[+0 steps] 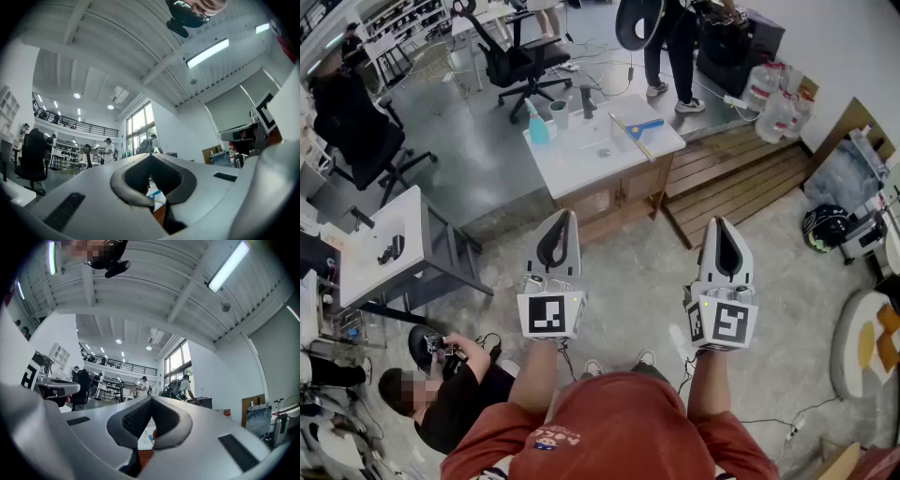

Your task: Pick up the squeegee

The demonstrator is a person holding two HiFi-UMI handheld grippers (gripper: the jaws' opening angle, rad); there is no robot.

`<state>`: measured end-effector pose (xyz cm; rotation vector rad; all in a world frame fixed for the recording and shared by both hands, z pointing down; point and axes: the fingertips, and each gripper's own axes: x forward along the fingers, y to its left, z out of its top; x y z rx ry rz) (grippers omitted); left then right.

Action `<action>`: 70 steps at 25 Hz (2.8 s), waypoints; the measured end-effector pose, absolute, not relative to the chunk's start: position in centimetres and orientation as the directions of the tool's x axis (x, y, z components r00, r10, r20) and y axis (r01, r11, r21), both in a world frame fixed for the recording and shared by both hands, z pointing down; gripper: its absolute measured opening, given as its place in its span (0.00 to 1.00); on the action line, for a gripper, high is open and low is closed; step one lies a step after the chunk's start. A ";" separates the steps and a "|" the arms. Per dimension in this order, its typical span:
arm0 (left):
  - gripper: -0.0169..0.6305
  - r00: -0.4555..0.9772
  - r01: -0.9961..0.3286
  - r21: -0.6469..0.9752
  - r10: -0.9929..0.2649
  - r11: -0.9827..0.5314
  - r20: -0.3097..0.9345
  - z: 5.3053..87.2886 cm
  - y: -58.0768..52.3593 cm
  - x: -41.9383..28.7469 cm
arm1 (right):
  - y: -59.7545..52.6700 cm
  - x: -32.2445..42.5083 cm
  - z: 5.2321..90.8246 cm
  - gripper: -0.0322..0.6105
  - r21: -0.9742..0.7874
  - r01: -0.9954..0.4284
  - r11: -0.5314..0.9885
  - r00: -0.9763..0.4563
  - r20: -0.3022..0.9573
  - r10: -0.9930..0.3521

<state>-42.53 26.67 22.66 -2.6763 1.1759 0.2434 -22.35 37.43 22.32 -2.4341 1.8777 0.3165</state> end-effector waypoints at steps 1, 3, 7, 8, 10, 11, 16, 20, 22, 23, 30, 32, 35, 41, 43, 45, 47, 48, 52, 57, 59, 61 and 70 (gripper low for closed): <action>0.05 0.673 -0.736 -0.118 -0.702 -0.666 -0.233 22.8 26.9 -42.3 | 37.6 -22.1 22.5 0.06 0.086 -0.961 -0.264 0.245 -0.190 -0.951; 0.05 0.679 -0.729 -0.110 -0.695 -0.675 -0.237 23.1 27.2 -41.8 | 37.9 -21.5 22.8 0.06 0.085 -0.959 -0.270 0.251 -0.187 -0.950; 0.05 0.683 -0.727 -0.121 -0.692 -0.676 -0.234 23.5 27.5 -40.6 | 38.1 -20.4 23.6 0.06 0.055 -0.961 -0.272 0.258 -0.182 -0.949; 0.05 0.686 -0.724 -0.122 -0.691 -0.679 -0.226 23.8 27.7 -40.2 | 38.1 -20.0 23.9 0.06 0.043 -0.962 -0.270 0.258 -0.180 -0.949; 0.05 0.695 -0.717 -0.123 -0.689 -0.687 -0.204 24.5 27.9 -39.0 | 38.3 -18.9 24.7 0.06 0.023 -0.962 -0.273 0.265 -0.170 -0.949; 0.05 0.698 -0.714 -0.124 -0.690 -0.689 -0.193 24.9 28.0 -38.4 | 38.3 -18.4 25.2 0.06 0.014 -0.962 -0.274 0.268 -0.163 -0.950; 0.05 0.706 -0.708 -0.131 -0.689 -0.694 -0.163 25.9 28.9 -34.7 | 39.1 -14.8 27.2 0.06 -0.022 -0.963 -0.270 0.271 -0.125 -0.954; 0.05 0.721 -0.692 -0.146 -0.671 -0.707 -0.172 25.6 30.0 -30.7 | 40.4 -10.9 26.9 0.06 -0.035 -0.958 -0.285 0.287 -0.142 -0.947; 0.05 0.733 -0.680 -0.162 -0.655 -0.715 -0.186 25.5 30.7 -28.5 | 41.2 -9.0 27.1 0.06 -0.025 -0.956 -0.292 0.293 -0.143 -0.945; 0.05 0.736 -0.676 -0.167 -0.650 -0.717 -0.190 25.4 31.0 -27.4 | 41.7 -7.9 27.2 0.06 -0.021 -0.955 -0.295 0.295 -0.143 -0.945; 0.05 0.751 -0.660 -0.166 -0.631 -0.733 -0.195 25.2 33.6 -20.4 | 44.9 -1.0 27.6 0.06 -0.014 -0.944 -0.329 0.328 -0.147 -0.933; 0.05 0.753 -0.657 -0.172 -0.628 -0.734 -0.195 25.1 33.9 -19.2 | 45.2 0.1 27.5 0.06 -0.025 -0.945 -0.328 0.327 -0.152 -0.933; 0.05 0.753 -0.657 -0.175 -0.626 -0.733 -0.203 24.9 33.7 -18.1 | 45.0 1.2 27.5 0.06 -0.030 -0.944 -0.327 0.328 -0.151 -0.932; 0.05 0.755 -0.655 -0.168 -0.629 -0.736 -0.188 25.8 32.5 -16.4 | 44.2 3.3 28.3 0.06 0.059 -0.922 -0.384 0.373 -0.140 -0.917; 0.05 0.755 -0.655 -0.164 -0.626 -0.738 -0.194 25.9 31.4 -16.0 | 43.2 3.5 28.3 0.06 0.046 -0.923 -0.382 0.372 -0.147 -0.917; 0.05 0.756 -0.654 -0.163 -0.624 -0.739 -0.199 25.9 30.1 -15.6 | 41.9 3.8 28.5 0.06 0.049 -0.926 -0.374 0.365 -0.140 -0.921; 0.05 0.754 -0.654 -0.148 -0.623 -0.742 -0.207 26.0 28.7 -15.0 | 40.5 4.2 28.6 0.06 0.057 -0.927 -0.371 0.361 -0.132 -0.923; 0.05 0.754 -0.653 -0.141 -0.623 -0.744 -0.209 26.1 27.8 -14.7 | 39.7 4.5 28.5 0.06 0.059 -0.926 -0.373 0.363 -0.133 -0.922; 0.05 0.755 -0.650 -0.114 -0.621 -0.751 -0.208 26.6 23.6 -13.7 | 35.8 5.5 28.5 0.06 0.072 -0.921 -0.382 0.372 -0.122 -0.920; 0.05 0.746 -0.659 -0.090 -0.632 -0.747 -0.210 27.0 16.4 -13.5 | 28.6 5.8 28.7 0.06 0.092 -0.923 -0.375 0.366 -0.100 -0.925; 0.05 0.744 -0.661 -0.082 -0.636 -0.746 -0.203 27.3 13.4 -13.5 | 25.4 5.6 28.7 0.06 0.099 -0.925 -0.367 0.359 -0.089 -0.929; 0.05 0.738 -0.667 -0.066 -0.646 -0.742 -0.195 27.6 10.3 -13.7 | 22.1 5.4 28.7 0.06 0.106 -0.926 -0.362 0.355 -0.085 -0.931; 0.05 0.723 -0.686 -0.029 -0.675 -0.727 -0.149 30.6 -1.7 -14.2 | 9.5 4.5 30.0 0.06 0.145 -0.936 -0.321 0.320 -0.029 -0.947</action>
